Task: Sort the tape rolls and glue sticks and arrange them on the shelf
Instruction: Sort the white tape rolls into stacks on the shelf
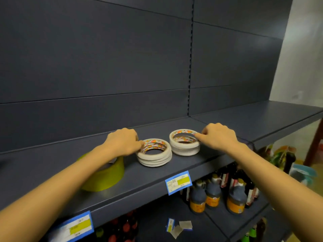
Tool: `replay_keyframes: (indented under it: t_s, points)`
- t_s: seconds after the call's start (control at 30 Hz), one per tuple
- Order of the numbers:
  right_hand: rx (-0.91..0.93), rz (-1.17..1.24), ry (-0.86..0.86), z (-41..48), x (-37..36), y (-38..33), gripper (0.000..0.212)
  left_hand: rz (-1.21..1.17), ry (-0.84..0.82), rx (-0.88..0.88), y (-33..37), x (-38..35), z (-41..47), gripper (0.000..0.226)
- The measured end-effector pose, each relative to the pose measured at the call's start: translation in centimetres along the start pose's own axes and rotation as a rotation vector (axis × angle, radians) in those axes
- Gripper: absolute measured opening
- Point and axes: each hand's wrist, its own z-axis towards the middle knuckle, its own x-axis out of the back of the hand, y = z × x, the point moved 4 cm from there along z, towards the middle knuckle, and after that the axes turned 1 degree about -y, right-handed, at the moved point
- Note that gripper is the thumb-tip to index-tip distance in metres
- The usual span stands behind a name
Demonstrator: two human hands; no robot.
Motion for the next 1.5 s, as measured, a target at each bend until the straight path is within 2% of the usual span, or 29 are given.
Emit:
replay_keyframes:
  t_s: [0.13, 0.2, 0.3, 0.4, 0.53, 0.63, 0.87, 1.0, 1.2, 1.5]
  points:
    - [0.147, -0.187, -0.093, 2.0, -0.9, -0.6, 0.054, 0.027, 0.150, 0.114, -0.2, 1.5, -1.6, 0.039]
    - [0.221, -0.260, -0.067, 2.5, -0.4, -1.1, 0.055, 0.053, 0.259, 0.167, -0.6, 2.4, -2.8, 0.034]
    - [0.393, -0.121, 0.059, 2.8, 1.1, -3.0, 0.044, 0.053, 0.412, 0.253, -1.5, 3.6, -5.2, 0.027]
    - [0.599, 0.146, 0.070, 1.8, 2.0, -7.0, 0.025, 0.054, 0.497, 0.348, -2.8, 4.4, -8.7, 0.023]
    - [0.909, 0.354, 0.054, -2.1, 2.3, -14.3, 0.009, 0.128, 0.462, 0.494, -5.1, 5.0, -14.7, 0.024]
    - [1.091, 0.409, 0.021, -6.3, 1.5, -19.9, 0.017, 0.194, 0.459, 0.640, -7.2, 5.6, -20.4, 0.025]
    - [1.353, 0.439, -0.134, -16.2, -0.4, -30.6, 0.025, 0.339, 0.427, 0.865, -11.9, 7.0, -33.3, 0.024]
    - [1.420, 0.437, -0.175, -20.8, -0.4, -36.3, 0.026, 0.392, 0.418, 0.930, -15.5, 7.6, -39.1, 0.024]
    - [1.472, 0.424, -0.225, -27.7, 0.4, -45.6, 0.024, 0.420, 0.376, 0.937, -22.7, 9.3, -47.7, 0.022]
    - [1.388, 0.427, -0.304, -37.4, 0.2, -58.5, 0.023, 0.475, 0.323, 0.920, -33.1, 11.5, -58.7, 0.023]
